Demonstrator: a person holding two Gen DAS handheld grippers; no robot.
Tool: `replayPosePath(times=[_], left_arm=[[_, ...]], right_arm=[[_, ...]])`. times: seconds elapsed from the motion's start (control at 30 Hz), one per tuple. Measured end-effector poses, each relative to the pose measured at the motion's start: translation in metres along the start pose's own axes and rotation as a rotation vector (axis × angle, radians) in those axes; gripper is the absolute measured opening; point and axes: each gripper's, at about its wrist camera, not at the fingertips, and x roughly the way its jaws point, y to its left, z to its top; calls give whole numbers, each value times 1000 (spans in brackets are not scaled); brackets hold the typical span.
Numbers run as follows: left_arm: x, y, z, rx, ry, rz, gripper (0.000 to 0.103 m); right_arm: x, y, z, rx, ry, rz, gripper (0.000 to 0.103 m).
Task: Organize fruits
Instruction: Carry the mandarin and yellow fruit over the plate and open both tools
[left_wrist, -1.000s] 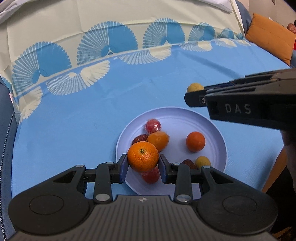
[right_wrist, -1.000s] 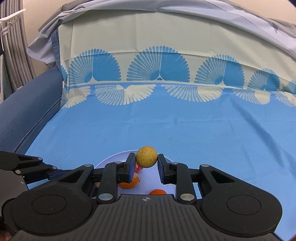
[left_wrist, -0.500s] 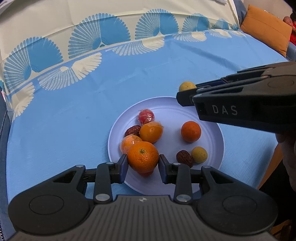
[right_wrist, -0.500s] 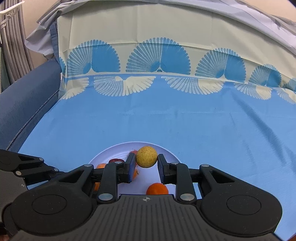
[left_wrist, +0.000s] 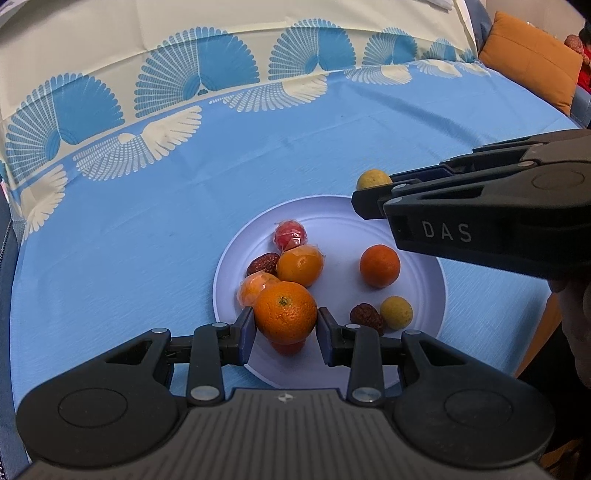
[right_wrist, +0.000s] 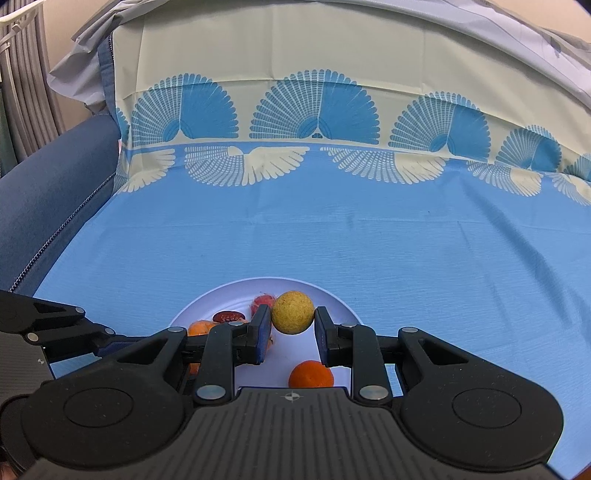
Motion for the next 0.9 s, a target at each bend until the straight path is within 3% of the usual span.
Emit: replayPosePath(times=[0.9], left_arm=[[0, -6, 1, 20, -6, -2, 39]], right_arm=[[2, 0, -1, -13, 6, 1, 27]])
